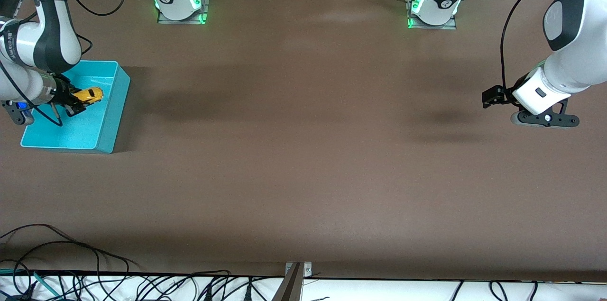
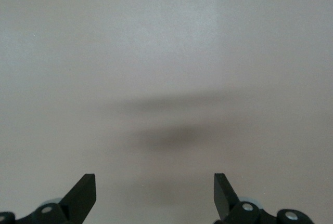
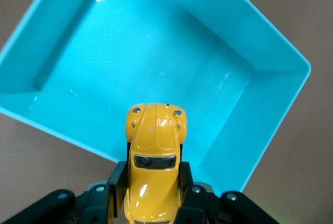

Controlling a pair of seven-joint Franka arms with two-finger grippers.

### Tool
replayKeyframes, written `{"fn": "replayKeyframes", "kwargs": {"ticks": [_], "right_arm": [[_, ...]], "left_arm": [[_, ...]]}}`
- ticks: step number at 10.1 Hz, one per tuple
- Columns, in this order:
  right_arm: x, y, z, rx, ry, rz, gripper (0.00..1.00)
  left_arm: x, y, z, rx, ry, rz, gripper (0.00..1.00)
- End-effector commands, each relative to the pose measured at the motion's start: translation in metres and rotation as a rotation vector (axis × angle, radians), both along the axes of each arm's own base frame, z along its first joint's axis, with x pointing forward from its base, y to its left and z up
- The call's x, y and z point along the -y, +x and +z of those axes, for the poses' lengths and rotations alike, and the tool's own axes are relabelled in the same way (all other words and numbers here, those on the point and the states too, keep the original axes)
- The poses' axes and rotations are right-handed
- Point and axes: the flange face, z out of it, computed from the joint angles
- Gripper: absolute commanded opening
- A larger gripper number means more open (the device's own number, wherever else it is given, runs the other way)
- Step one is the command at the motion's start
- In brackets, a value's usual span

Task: Wind up and store yellow beetle car
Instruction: 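Lower the car into the bin and open the right gripper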

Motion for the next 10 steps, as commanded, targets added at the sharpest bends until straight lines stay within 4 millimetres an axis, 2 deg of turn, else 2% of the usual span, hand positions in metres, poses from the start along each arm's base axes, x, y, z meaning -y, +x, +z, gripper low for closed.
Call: {"fn": "replayKeyframes", "kwargs": {"ticks": [1,3,5,7,8,10], "right_arm": [[0.034,-0.017,-0.017,-0.049,-0.007,-0.027,0.0],[0.069,-0.028,-0.02,-0.044,-0.016,-0.112,0.0],[0.089,-0.031,-0.043,-0.013,-0.032,-0.182,0.0],[0.096,-0.036,-0.078,0.036,-0.066,-0.294,0.0],[0.098,-0.041,-0.089,0.052,-0.081,-0.354,0.0],[0.098,-0.056,-0.11,0.004,-0.071,-0.365,0.0]], "left_arm": [[-0.001,-0.002,0.002,-0.005,-0.023,-0.011,1.0],[-0.002,-0.002,0.001,-0.007,-0.023,-0.011,1.0],[-0.006,-0.002,0.001,-0.007,-0.023,-0.004,1.0],[-0.006,-0.002,0.001,-0.007,-0.023,-0.004,1.0],[-0.005,-0.002,0.001,-0.007,-0.023,-0.003,1.0],[-0.005,-0.002,0.001,-0.007,-0.023,-0.001,1.0]]}}
